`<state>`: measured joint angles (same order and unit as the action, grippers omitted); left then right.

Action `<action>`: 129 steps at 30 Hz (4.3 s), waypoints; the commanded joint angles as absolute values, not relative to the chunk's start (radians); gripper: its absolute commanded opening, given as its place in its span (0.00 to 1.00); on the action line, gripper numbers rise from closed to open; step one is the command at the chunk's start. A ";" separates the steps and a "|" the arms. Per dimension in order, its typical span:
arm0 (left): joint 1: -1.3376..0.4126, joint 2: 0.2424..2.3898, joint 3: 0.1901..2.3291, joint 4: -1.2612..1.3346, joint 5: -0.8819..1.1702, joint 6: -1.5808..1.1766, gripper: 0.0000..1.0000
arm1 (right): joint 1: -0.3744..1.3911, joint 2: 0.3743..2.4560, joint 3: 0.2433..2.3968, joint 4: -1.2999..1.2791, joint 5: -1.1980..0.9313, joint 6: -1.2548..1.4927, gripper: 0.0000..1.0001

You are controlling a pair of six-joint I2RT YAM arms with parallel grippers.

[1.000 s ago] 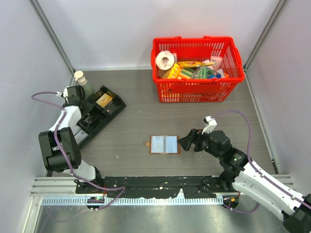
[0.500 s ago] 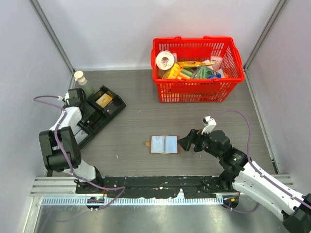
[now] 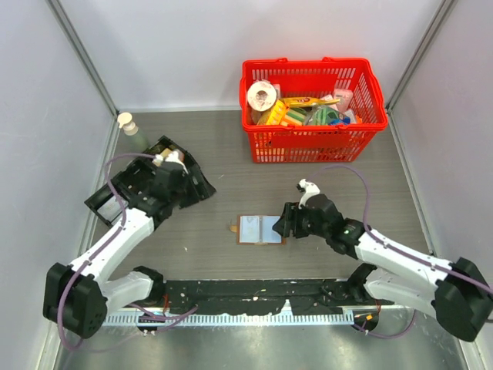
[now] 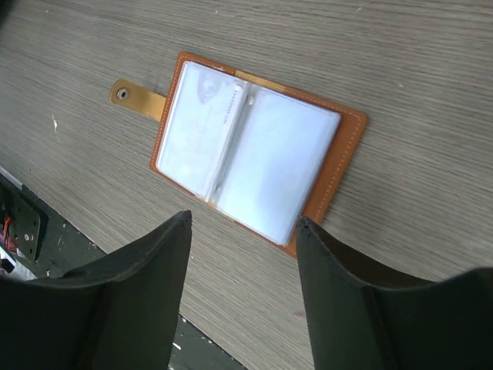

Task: Take the credit cards out of the card holder
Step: Place the credit card in the storage box, then remove the credit card from the card holder.

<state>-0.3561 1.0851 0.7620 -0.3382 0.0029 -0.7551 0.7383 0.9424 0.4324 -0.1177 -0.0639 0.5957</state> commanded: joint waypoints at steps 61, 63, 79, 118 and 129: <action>-0.853 1.416 0.474 0.083 0.046 -1.065 0.00 | 1.109 1.512 0.793 -0.297 0.390 0.420 0.67; -0.854 1.416 0.476 0.078 0.049 -1.062 0.00 | 1.108 1.500 0.793 -0.311 0.413 0.423 0.63; -0.857 1.401 0.457 0.040 0.063 -1.035 0.00 | 1.077 1.417 0.828 -0.368 0.394 0.400 0.54; -0.857 1.411 0.456 0.041 0.066 -1.029 0.00 | 1.034 1.505 0.868 -0.324 0.233 0.321 0.70; -0.857 1.408 0.459 0.043 0.071 -1.029 0.00 | 1.052 1.543 0.888 -0.333 0.212 0.305 0.71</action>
